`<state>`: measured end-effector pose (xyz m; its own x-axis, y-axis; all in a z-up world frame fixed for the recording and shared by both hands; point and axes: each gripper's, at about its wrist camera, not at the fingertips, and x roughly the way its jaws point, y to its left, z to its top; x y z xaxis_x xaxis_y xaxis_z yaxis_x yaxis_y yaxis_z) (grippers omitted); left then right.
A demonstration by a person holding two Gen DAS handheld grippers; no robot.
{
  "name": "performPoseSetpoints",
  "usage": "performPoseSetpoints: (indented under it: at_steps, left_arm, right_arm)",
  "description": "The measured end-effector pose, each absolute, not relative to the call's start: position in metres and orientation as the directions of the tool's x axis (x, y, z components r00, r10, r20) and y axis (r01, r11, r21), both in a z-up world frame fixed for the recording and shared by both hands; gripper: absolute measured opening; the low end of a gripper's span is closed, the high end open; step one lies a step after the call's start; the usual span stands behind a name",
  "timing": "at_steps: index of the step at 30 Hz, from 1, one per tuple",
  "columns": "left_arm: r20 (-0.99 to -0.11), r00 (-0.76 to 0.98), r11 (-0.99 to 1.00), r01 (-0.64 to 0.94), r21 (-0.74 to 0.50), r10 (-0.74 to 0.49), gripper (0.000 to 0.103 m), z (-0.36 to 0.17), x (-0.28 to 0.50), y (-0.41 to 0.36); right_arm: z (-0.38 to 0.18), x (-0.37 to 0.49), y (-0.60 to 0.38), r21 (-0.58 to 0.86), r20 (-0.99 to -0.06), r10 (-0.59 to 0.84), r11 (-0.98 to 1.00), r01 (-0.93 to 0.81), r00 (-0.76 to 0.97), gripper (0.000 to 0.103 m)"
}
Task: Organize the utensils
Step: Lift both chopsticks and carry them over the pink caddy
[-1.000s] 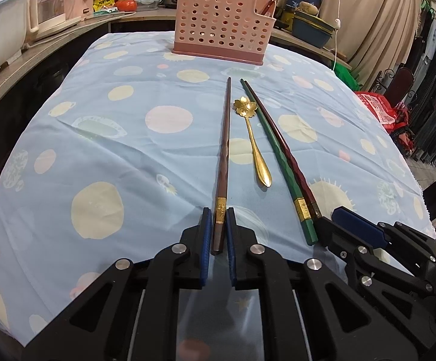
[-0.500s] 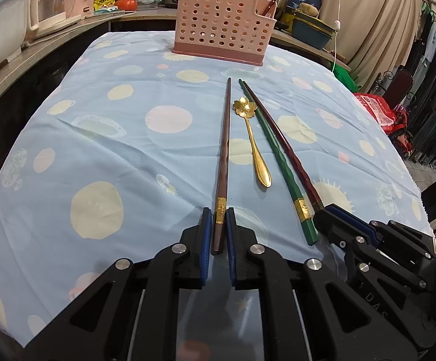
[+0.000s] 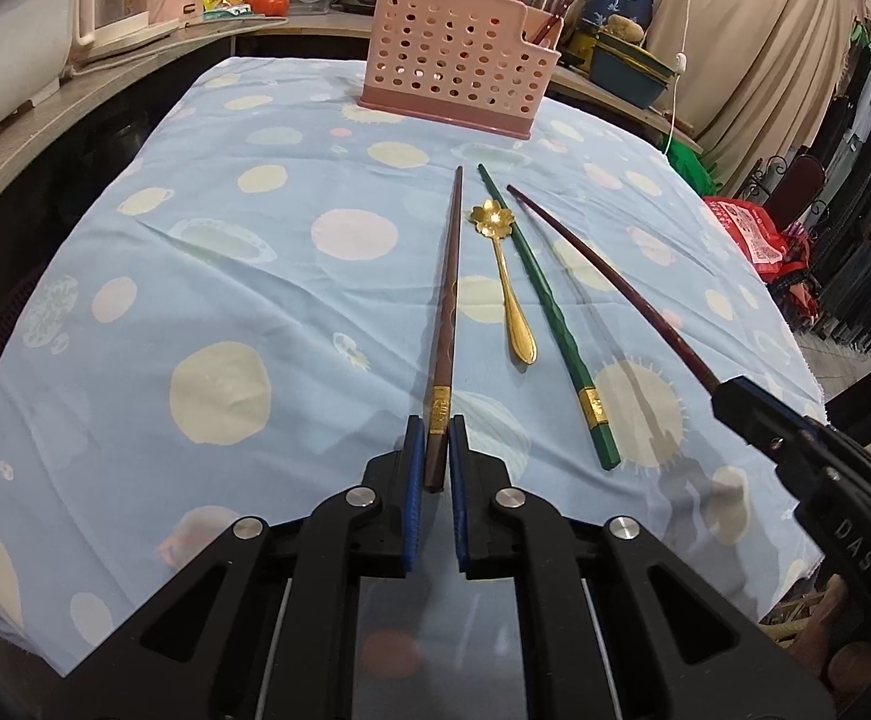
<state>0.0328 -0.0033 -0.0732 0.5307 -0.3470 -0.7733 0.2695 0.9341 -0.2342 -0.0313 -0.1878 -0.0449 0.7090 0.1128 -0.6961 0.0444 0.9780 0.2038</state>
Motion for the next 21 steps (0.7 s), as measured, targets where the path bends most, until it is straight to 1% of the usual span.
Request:
performPoseSetpoints:
  at_steps: [16, 21]
  left_arm:
    - [-0.685, 0.621, 0.925, 0.270, -0.269, -0.381, 0.005, -0.009, 0.024, 0.022]
    - [-0.711, 0.588, 0.922, 0.276, -0.272, -0.386, 0.006, -0.022, 0.025, 0.019]
  right_arm:
    - [0.020, -0.048, -0.206, 0.257, -0.569, 0.118, 0.966, 0.039, 0.814, 0.007]
    - [0.027, -0.050, -0.211, 0.261, -0.555, 0.108, 0.964, 0.049, 0.825, 0.007]
